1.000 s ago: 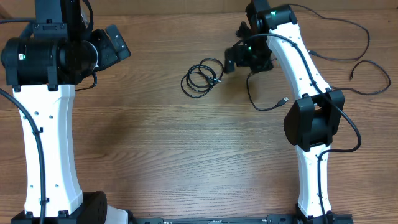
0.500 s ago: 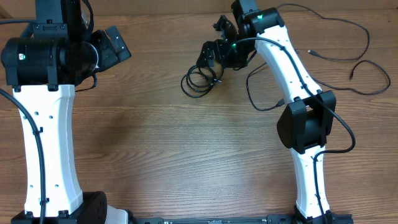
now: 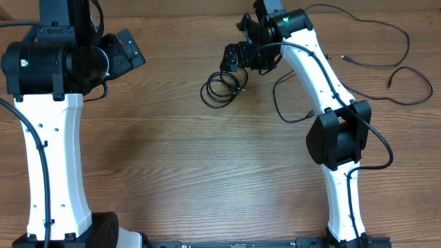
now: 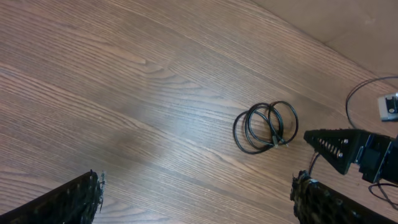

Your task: Untangle cables

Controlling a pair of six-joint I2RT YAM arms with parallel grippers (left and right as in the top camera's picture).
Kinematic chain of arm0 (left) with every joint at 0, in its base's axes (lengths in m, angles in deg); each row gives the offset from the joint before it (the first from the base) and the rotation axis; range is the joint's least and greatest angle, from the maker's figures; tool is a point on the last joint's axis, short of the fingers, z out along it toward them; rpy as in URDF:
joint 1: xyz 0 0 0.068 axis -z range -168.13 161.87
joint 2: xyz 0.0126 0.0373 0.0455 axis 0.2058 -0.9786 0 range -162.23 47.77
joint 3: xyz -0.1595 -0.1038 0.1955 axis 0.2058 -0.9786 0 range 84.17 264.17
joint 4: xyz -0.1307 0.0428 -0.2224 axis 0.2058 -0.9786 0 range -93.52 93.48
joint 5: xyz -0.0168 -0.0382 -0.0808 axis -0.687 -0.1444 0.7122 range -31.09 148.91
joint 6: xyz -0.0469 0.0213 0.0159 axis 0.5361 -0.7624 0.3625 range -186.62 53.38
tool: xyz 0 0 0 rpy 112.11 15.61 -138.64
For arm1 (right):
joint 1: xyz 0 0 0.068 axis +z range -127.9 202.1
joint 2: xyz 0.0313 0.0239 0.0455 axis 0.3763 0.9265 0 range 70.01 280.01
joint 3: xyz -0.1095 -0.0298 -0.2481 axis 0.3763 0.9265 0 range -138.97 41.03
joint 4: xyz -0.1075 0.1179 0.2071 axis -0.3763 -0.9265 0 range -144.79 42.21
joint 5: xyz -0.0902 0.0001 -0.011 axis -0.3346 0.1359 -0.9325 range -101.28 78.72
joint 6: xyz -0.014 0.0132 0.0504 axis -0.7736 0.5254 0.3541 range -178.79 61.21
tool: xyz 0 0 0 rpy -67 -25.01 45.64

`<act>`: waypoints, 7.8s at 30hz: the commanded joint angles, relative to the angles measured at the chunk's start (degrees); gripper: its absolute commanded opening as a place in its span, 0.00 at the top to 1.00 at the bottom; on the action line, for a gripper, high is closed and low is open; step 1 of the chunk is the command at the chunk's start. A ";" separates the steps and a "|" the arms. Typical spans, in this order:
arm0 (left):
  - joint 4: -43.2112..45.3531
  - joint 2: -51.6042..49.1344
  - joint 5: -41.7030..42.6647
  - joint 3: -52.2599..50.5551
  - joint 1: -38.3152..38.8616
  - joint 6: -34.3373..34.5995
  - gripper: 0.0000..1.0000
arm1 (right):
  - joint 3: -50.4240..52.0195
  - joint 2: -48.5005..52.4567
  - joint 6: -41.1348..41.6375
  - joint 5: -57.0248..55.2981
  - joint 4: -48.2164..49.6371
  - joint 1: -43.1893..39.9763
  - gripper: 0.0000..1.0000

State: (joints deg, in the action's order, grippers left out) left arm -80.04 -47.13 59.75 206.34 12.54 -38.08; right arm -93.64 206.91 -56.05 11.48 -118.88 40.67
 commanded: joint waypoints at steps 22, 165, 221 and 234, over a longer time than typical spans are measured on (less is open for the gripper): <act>0.22 -0.37 0.28 -0.26 0.11 3.37 0.00 | -1.42 -2.19 2.45 2.51 2.10 -6.12 0.00; -1.92 -0.37 1.51 -0.26 0.11 4.46 0.00 | 22.86 -0.15 3.56 -14.84 25.79 7.85 0.85; -1.70 -0.37 1.49 -0.26 0.11 4.46 0.01 | -4.68 -5.11 7.93 20.17 7.23 7.58 0.96; -1.55 -0.37 1.49 -0.26 0.11 4.46 0.00 | -4.70 -8.50 11.89 35.65 14.32 7.67 0.96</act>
State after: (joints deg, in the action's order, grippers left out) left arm -81.99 -47.13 61.83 206.34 12.54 -33.95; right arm -96.64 203.98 -42.80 33.77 -106.95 48.26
